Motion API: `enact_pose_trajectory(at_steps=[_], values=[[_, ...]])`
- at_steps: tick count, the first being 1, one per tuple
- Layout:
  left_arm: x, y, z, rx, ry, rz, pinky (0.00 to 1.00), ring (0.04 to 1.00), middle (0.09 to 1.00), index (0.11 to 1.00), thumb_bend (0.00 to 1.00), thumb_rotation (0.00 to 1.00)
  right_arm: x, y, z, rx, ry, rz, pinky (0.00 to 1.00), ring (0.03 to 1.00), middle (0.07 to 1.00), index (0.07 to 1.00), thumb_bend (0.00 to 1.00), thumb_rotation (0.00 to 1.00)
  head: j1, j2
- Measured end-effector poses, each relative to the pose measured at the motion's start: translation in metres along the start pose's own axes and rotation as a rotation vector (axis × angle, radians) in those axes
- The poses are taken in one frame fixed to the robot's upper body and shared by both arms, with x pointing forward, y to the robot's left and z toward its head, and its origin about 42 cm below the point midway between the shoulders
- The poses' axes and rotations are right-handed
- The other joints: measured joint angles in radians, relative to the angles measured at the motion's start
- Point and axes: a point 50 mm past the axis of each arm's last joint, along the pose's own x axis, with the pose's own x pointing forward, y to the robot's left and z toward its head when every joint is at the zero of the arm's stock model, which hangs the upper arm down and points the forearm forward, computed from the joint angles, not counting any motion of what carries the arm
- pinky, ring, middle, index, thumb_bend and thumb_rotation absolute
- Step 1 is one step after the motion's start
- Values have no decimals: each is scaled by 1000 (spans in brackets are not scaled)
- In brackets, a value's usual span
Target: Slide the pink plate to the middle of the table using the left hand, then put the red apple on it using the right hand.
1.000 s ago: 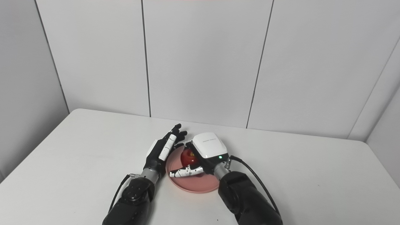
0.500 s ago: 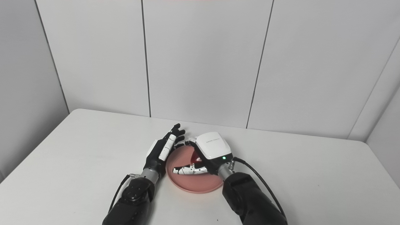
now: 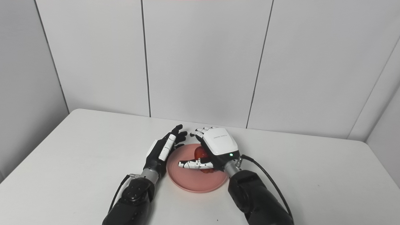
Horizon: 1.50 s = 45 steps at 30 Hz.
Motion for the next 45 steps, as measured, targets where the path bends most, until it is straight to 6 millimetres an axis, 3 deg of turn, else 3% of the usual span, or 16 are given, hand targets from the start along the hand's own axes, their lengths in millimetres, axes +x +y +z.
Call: enact_pose_trajectory(at_steps=[3, 10, 16, 17, 19, 24, 27, 30, 34, 39, 45], values=[[0, 0, 0, 0, -2, 0, 824, 876, 818, 854, 957, 890, 0, -7, -3, 31, 2, -41, 855, 851, 845, 787, 830, 1000, -2, 0], [0, 0, 2, -1, -8, 1, 845, 868, 825, 857, 962, 889, -1, -20, -17, 163, 31, -158, 791, 840, 849, 792, 853, 1000, -3, -5], [-2, 3, 5, -8, -32, 17, 825, 823, 808, 838, 940, 858, -5, -26, -30, 585, 183, -296, 731, 843, 866, 820, 872, 1000, -5, -5], [-2, 4, 5, -9, -40, 26, 828, 830, 813, 838, 937, 860, -8, -22, -30, 650, 199, -297, 800, 878, 888, 832, 813, 1000, -5, -5], [-3, 4, 7, -8, -66, 44, 823, 841, 830, 845, 927, 870, -13, -15, -31, 788, 231, -300, 913, 939, 928, 853, 800, 1000, -3, -3], [-4, 5, 8, 14, -91, 74, 859, 874, 890, 868, 886, 909, -20, -5, -35, 1046, 290, -333, 974, 958, 940, 901, 827, 1000, -3, -3], [-4, 6, 9, 18, -96, 85, 891, 893, 906, 881, 903, 913, -21, -5, -37, 1126, 312, -340, 989, 960, 937, 903, 795, 1000, -6, -3], [-4, 8, 9, 35, -102, 98, 986, 964, 973, 922, 959, 930, -22, -4, -40, 1192, 334, -358, 1000, 975, 950, 914, 810, 1000, -14, -2], [-4, 9, 9, 42, -107, 104, 999, 997, 998, 962, 955, 933, -25, 1, -45, 1281, 369, -371, 1000, 986, 956, 922, 829, 1000, -18, -3], [-2, 10, 8, 41, -67, 84, 1000, 1000, 1000, 1000, 1000, 958, -35, 25, -53, 1307, 449, -333, 1000, 969, 945, 930, 806, 1000, -28, -3], [2, 14, 5, 38, 0, 43, 1000, 1000, 1000, 1000, 968, 966, -51, 47, -62, 1351, 518, -334, 1000, 977, 928, 919, 767, 1000, -40, 2]])
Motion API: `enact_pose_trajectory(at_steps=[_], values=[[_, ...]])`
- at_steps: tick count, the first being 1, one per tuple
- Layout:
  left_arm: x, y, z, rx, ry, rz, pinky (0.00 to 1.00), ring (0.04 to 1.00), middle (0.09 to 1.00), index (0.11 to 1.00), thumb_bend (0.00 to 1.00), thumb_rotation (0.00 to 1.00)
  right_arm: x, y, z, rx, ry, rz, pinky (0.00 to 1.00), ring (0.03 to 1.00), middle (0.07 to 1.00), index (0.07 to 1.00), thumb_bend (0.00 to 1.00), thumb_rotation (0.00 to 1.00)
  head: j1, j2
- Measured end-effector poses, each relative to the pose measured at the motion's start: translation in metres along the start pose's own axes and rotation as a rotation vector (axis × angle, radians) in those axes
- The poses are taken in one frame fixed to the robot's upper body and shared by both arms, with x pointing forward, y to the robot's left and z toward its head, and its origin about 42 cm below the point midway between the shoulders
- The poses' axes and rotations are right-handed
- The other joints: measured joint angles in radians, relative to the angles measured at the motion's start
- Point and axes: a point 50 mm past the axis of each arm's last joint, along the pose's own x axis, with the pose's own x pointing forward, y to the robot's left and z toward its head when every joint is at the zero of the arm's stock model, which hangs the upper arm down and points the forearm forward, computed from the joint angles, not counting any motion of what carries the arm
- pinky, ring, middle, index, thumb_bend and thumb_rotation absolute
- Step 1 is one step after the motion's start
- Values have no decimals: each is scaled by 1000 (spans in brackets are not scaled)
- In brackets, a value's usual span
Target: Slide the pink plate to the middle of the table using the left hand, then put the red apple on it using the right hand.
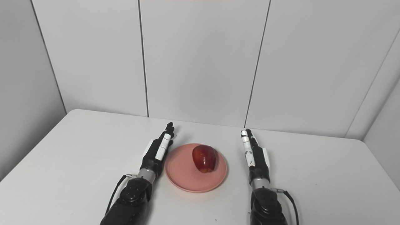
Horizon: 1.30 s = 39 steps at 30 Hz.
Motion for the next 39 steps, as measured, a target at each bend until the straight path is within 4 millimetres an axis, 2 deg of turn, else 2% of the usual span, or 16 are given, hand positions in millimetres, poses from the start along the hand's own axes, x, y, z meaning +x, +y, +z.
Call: enact_pose_trajectory(at_steps=[4, 8, 20, 31, 39], values=[[2, 1, -1, -22, 6, -8, 1000, 1000, 1000, 1000, 899, 987, -1, -3, -8, 52, -14, -17, 1000, 973, 938, 930, 779, 1000, -5, 3], [6, 4, -1, -23, 6, -14, 1000, 1000, 1000, 1000, 878, 1000, -2, -2, -10, 87, -14, -17, 1000, 968, 951, 943, 818, 1000, -25, 6], [8, 11, -1, -45, -6, 65, 1000, 1000, 1000, 1000, 945, 994, -2, 1, -15, 168, -8, -28, 1000, 957, 952, 950, 833, 1000, -28, 6], [2, 19, 2, -34, -32, 196, 1000, 1000, 1000, 1000, 936, 1000, -1, 1, -15, 202, -11, -2, 1000, 935, 942, 936, 868, 1000, -9, 8], [-2, 20, 2, -40, -40, 208, 1000, 1000, 1000, 1000, 920, 989, -1, 2, -14, 239, -13, 18, 1000, 934, 934, 931, 919, 1000, 12, 11]])
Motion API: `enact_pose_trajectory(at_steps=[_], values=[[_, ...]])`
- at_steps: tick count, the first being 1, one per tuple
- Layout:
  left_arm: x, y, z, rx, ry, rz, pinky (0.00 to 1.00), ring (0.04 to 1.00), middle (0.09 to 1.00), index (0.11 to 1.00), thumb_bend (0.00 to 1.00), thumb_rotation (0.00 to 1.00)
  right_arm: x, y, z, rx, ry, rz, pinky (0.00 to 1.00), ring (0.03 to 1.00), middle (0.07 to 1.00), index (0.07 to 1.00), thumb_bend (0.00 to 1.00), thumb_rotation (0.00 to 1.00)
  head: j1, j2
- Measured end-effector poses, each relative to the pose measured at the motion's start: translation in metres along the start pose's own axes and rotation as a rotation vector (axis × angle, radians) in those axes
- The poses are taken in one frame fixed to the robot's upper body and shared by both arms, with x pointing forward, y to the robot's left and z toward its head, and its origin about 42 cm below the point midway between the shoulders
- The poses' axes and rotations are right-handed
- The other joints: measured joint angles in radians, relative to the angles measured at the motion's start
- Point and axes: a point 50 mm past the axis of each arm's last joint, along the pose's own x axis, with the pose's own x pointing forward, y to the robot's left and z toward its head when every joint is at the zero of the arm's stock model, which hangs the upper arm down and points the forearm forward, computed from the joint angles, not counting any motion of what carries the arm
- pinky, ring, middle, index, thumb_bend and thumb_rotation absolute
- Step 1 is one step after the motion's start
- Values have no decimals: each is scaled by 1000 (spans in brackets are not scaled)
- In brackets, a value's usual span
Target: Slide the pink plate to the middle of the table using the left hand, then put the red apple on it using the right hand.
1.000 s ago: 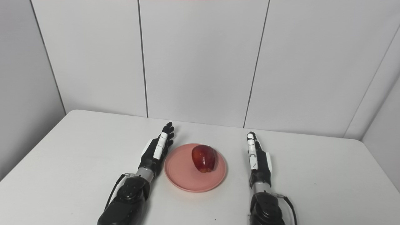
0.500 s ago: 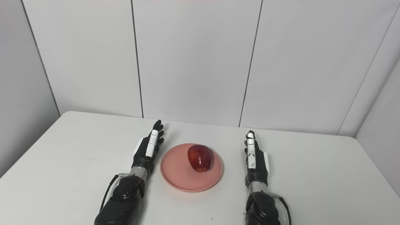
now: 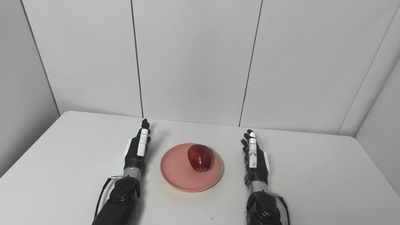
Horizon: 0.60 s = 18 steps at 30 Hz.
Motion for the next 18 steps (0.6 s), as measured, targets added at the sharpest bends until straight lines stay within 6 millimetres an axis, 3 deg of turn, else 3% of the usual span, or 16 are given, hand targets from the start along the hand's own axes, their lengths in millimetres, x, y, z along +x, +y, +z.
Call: enact_pose_trajectory(at_steps=[18], values=[[-3, 4, -1, -43, 23, 25, 1000, 1000, 1000, 1000, 932, 985, 0, 7, -2, -35, 3, 13, 1000, 958, 950, 928, 840, 1000, -3, -3]])
